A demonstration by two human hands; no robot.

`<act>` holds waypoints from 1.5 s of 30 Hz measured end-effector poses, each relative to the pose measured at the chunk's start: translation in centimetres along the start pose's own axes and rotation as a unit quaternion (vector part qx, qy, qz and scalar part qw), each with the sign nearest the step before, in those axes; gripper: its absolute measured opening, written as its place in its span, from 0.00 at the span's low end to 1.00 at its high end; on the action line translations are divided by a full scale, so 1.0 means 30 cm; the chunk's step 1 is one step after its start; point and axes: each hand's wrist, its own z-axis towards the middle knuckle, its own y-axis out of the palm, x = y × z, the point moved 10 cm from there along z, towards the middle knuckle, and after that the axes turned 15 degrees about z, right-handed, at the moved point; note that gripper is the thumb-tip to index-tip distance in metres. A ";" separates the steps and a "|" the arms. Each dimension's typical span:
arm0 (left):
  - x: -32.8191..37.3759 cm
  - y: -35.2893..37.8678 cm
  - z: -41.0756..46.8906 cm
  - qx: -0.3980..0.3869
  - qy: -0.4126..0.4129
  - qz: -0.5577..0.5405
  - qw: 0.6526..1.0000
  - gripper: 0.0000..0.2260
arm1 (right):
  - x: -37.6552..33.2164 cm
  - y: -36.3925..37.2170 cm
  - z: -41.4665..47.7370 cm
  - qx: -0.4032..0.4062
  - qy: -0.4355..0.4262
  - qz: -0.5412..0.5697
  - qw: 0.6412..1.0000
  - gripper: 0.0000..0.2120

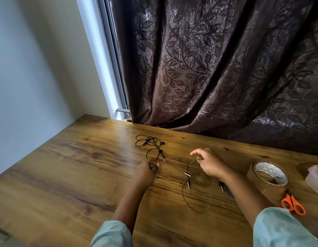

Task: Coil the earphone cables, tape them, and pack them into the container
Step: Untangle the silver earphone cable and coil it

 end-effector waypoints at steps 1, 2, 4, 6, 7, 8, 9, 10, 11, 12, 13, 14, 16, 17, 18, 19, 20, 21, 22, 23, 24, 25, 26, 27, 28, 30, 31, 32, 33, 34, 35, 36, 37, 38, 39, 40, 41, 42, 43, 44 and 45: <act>-0.010 0.015 0.000 -0.007 -0.006 0.008 1.000 0.07 | 0.017 0.000 0.005 0.004 0.008 0.004 1.000 0.13; -0.022 0.038 0.002 -0.025 -0.009 0.016 1.000 0.07 | 0.035 0.003 0.009 0.001 0.022 0.017 1.000 0.10; -0.035 0.095 0.004 -0.074 -0.003 0.023 0.997 0.05 | 0.060 0.020 0.013 -0.031 0.050 0.024 0.998 0.08; -0.024 0.136 -0.014 -0.119 0.014 0.047 0.992 0.04 | 0.050 0.033 0.004 -0.064 0.052 0.026 0.996 0.04; -0.010 0.141 -0.020 -0.125 0.028 0.087 0.988 0.06 | 0.032 0.038 -0.005 -0.079 0.046 0.037 0.995 0.02; 0.010 0.128 -0.025 -0.113 0.043 0.143 0.982 0.11 | 0.013 0.044 -0.010 -0.091 0.036 0.047 0.994 0.02; 0.039 0.099 -0.032 -0.085 0.058 0.189 0.977 0.16 | -0.009 0.050 -0.016 -0.100 0.025 0.050 0.993 0.02; 0.079 0.065 -0.042 -0.056 0.077 0.197 0.976 0.22 | -0.027 0.055 -0.018 -0.105 0.014 0.044 0.993 0.02; 0.142 0.025 -0.064 -0.031 0.114 0.161 0.980 0.27 | -0.043 0.060 -0.017 -0.102 0.002 0.034 0.994 0.04; 0.211 -0.003 -0.088 -0.029 0.158 0.099 0.982 0.29 | -0.061 0.065 -0.011 -0.095 -0.014 0.027 0.995 0.06; 0.286 -0.024 -0.119 -0.045 0.201 0.023 0.978 0.29 | -0.080 0.071 -0.008 -0.087 -0.032 0.025 0.995 0.07; 0.349 -0.033 -0.148 -0.073 0.229 -0.055 0.969 0.28 | -0.100 0.078 -0.004 -0.082 -0.055 0.025 0.995 0.08; 0.415 -0.048 -0.175 -0.108 0.223 -0.163 0.955 0.27 | -0.144 0.077 -0.010 -0.072 -0.101 0.027 0.992 0.07; 0.420 -0.055 -0.170 -0.099 0.215 -0.164 0.958 0.26 | -0.162 0.070 -0.019 -0.072 -0.120 0.031 0.990 0.08; 0.419 -0.066 -0.165 -0.077 0.218 -0.133 0.964 0.22 | -0.177 0.060 -0.031 -0.077 -0.137 0.041 0.987 0.09; 0.413 -0.077 -0.162 -0.051 0.229 -0.095 0.967 0.16 | -0.183 0.046 -0.045 -0.087 -0.146 0.045 0.984 0.11; 0.403 -0.088 -0.159 -0.030 0.235 -0.085 0.968 0.10 | -0.184 0.029 -0.057 -0.097 -0.155 0.043 0.982 0.13; 0.385 -0.101 -0.152 -0.016 0.226 -0.110 0.968 0.06 | -0.180 0.005 -0.069 -0.103 -0.160 0.037 0.981 0.14; 0.360 -0.121 -0.145 -0.002 0.203 -0.159 0.966 0.08 | -0.165 -0.025 -0.074 -0.104 -0.160 0.038 0.981 0.14; 0.314 -0.150 -0.133 0.017 0.166 -0.214 0.962 0.09 | -0.143 -0.058 -0.080 -0.105 -0.149 0.049 0.982 0.15; 0.245 -0.189 -0.117 0.053 0.119 -0.260 0.957 0.10 | -0.114 -0.091 -0.086 -0.105 -0.129 0.071 0.983 0.15; 0.156 -0.233 -0.104 0.097 0.063 -0.288 0.951 0.11 | -0.086 -0.124 -0.098 -0.104 -0.107 0.096 0.984 0.16; 0.058 -0.272 -0.093 0.137 0.010 -0.293 0.946 0.12 | -0.050 -0.154 -0.105 -0.097 -0.086 0.112 0.985 0.16; -0.022 -0.299 -0.087 0.152 -0.031 -0.280 0.947 0.13 | -0.021 -0.179 -0.111 -0.089 -0.072 0.123 0.986 0.17; -0.066 -0.312 -0.086 0.141 -0.057 -0.258 0.954 0.13 | -0.005 -0.194 -0.113 -0.083 -0.067 0.123 0.987 0.16; -0.061 -0.268 -0.091 0.045 -0.074 -0.170 0.982 0.15 | -0.035 -0.197 -0.124 -0.076 -0.090 0.123 0.985 0.15; -0.030 -0.214 -0.101 -0.032 -0.066 -0.106 0.992 0.16 | -0.075 -0.189 -0.130 -0.073 -0.116 0.127 0.982 0.14; 0.015 -0.158 -0.129 -0.114 -0.051 -0.050 0.991 0.17 | -0.123 -0.178 -0.137 -0.072 -0.147 0.129 0.978 0.14; 0.057 -0.101 -0.164 -0.191 -0.036 -0.003 0.981 0.18 | -0.175 -0.163 -0.147 -0.073 -0.180 0.133 0.972 0.15; 0.095 -0.060 -0.198 -0.242 -0.023 0.048 0.969 0.18 | -0.223 -0.151 -0.161 -0.072 -0.205 0.140 0.966 0.16; 0.130 -0.052 -0.210 -0.240 -0.004 0.121 0.963 0.18 | -0.268 -0.139 -0.176 -0.075 -0.223 0.150 0.960 0.18; 0.166 -0.079 -0.199 -0.184 0.025 0.213 0.959 0.17 | -0.310 -0.132 -0.192 -0.076 -0.247 0.147 0.955 0.21; 0.223 -0.128 -0.190 -0.088 0.058 0.289 0.952 0.14 | -0.355 -0.122 -0.214 -0.078 -0.277 0.132 0.949 0.23; 0.300 -0.174 -0.199 0.001 0.102 0.281 0.954 0.09 | -0.391 -0.109 -0.234 -0.081 -0.299 0.108 0.945 0.25; 0.367 -0.195 -0.215 0.053 0.165 0.211 0.962 0.07 | -0.419 -0.099 -0.251 -0.085 -0.315 0.089 0.941 0.25; 0.417 -0.192 -0.231 0.050 0.211 0.115 0.970 0.09 | -0.432 -0.088 -0.259 -0.089 -0.327 0.084 0.937 0.24; 0.454 -0.180 -0.243 0.017 0.234 0.008 0.972 0.10 | -0.445 -0.079 -0.267 -0.098 -0.337 0.088 0.932 0.23; 0.491 -0.180 -0.265 -0.015 0.243 -0.085 0.966 0.09 | -0.455 -0.071 -0.271 -0.104 -0.344 0.096 0.928 0.22; 0.524 -0.187 -0.285 -0.034 0.248 -0.150 0.956 0.09 | -0.462 -0.063 -0.275 -0.105 -0.350 0.103 0.925 0.22; 0.547 -0.193 -0.299 -0.033 0.257 -0.178 0.949 0.09 | -0.468 -0.060 -0.280 -0.104 -0.359 0.115 0.920 0.23; 0.566 -0.201 -0.314 -0.023 0.271 -0.188 0.944 0.09 | -0.475 -0.060 -0.288 -0.103 -0.369 0.132 0.914 0.23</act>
